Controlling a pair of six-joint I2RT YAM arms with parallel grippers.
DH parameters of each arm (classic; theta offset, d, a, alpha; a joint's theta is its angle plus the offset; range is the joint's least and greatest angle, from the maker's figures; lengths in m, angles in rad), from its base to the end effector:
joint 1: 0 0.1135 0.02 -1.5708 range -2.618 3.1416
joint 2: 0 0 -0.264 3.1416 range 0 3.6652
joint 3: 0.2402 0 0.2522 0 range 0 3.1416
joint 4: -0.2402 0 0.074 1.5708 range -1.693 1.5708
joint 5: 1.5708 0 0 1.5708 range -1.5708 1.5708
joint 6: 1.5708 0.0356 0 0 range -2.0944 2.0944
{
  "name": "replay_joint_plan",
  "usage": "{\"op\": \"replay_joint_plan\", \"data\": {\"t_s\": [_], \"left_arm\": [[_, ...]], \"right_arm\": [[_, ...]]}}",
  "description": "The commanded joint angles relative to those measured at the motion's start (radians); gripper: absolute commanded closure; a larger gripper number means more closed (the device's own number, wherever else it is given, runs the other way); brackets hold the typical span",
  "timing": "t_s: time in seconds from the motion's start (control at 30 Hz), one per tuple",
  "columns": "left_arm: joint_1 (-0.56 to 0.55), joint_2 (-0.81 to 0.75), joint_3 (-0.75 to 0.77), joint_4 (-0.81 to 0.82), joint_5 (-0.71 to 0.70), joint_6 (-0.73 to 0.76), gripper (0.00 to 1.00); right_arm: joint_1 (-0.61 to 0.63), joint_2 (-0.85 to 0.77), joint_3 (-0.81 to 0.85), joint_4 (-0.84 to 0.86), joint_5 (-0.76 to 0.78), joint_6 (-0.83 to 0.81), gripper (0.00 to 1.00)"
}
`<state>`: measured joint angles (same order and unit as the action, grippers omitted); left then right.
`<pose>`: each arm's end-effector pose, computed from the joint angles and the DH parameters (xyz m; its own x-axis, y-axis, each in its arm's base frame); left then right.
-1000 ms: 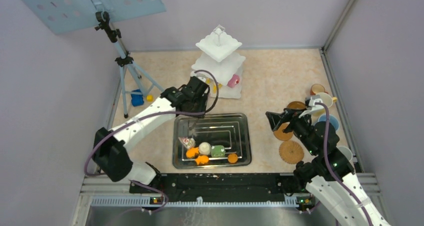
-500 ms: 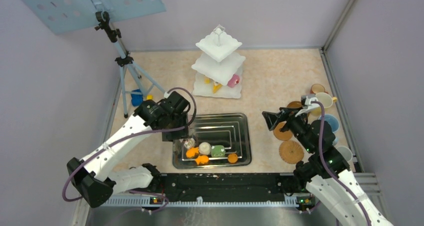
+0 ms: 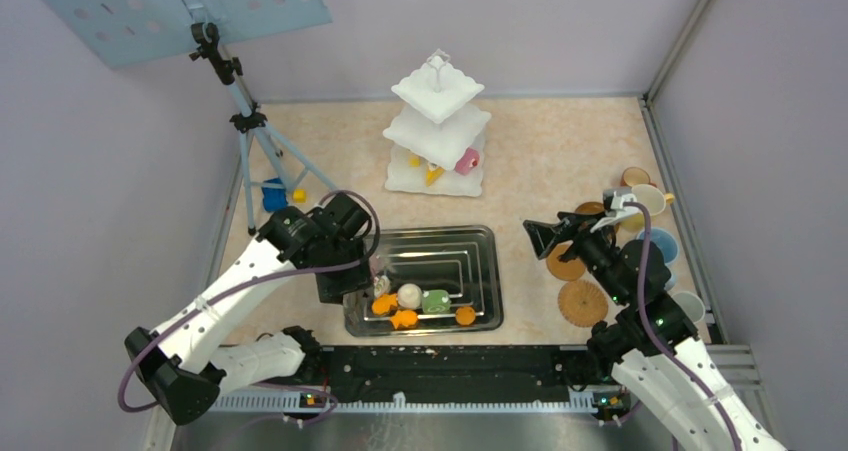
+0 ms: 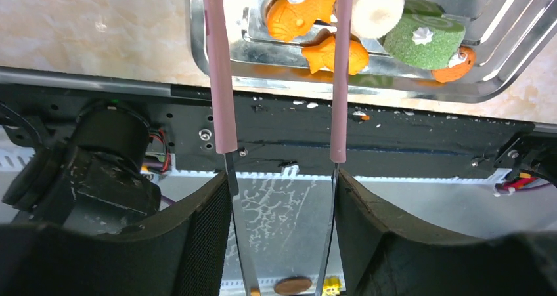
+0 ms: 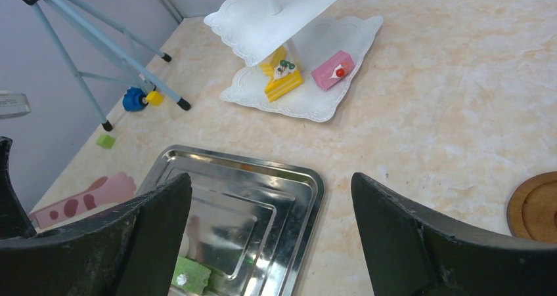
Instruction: Serve the afternoon tea
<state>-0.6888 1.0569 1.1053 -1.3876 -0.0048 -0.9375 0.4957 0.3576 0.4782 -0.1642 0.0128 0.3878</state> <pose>0.1214 -0.0998 0.3085 -0.9563 -0.2567 -0.1396 -0.2300 0.9560 -0.1823 0.1042 0.0558 0.2902 -0.2111 0.3157 -0.9251 -0.4154 0.8277 0.3773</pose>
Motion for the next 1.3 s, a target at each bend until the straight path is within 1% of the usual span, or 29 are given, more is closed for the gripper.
{"op": "replay_joint_plan", "data": {"t_s": [0.0, 0.27, 0.33, 0.9, 1.07, 1.27], "left_arm": [[0.003, 0.027, 0.001, 0.020, 0.063, -0.050, 0.39], [0.002, 0.008, -0.055, 0.091, 0.136, -0.086, 0.39], [0.002, 0.010, -0.061, 0.088, 0.148, -0.089, 0.39], [0.003, 0.053, -0.086, 0.126, 0.161, -0.074, 0.36], [0.003, 0.065, -0.122, 0.170, 0.175, -0.067, 0.36], [0.003, 0.109, -0.121, 0.194, 0.178, -0.038, 0.38]], "right_arm": [[0.007, 0.003, 0.003, 0.036, -0.005, 0.004, 0.10], [0.008, -0.004, -0.003, 0.032, 0.000, 0.005, 0.10], [0.008, -0.004, -0.001, 0.027, -0.001, 0.003, 0.10], [0.007, -0.030, 0.010, 0.000, 0.012, 0.005, 0.10], [0.007, -0.029, 0.008, 0.007, 0.008, 0.005, 0.10], [0.008, -0.029, 0.012, 0.002, 0.017, 0.001, 0.10]]}}
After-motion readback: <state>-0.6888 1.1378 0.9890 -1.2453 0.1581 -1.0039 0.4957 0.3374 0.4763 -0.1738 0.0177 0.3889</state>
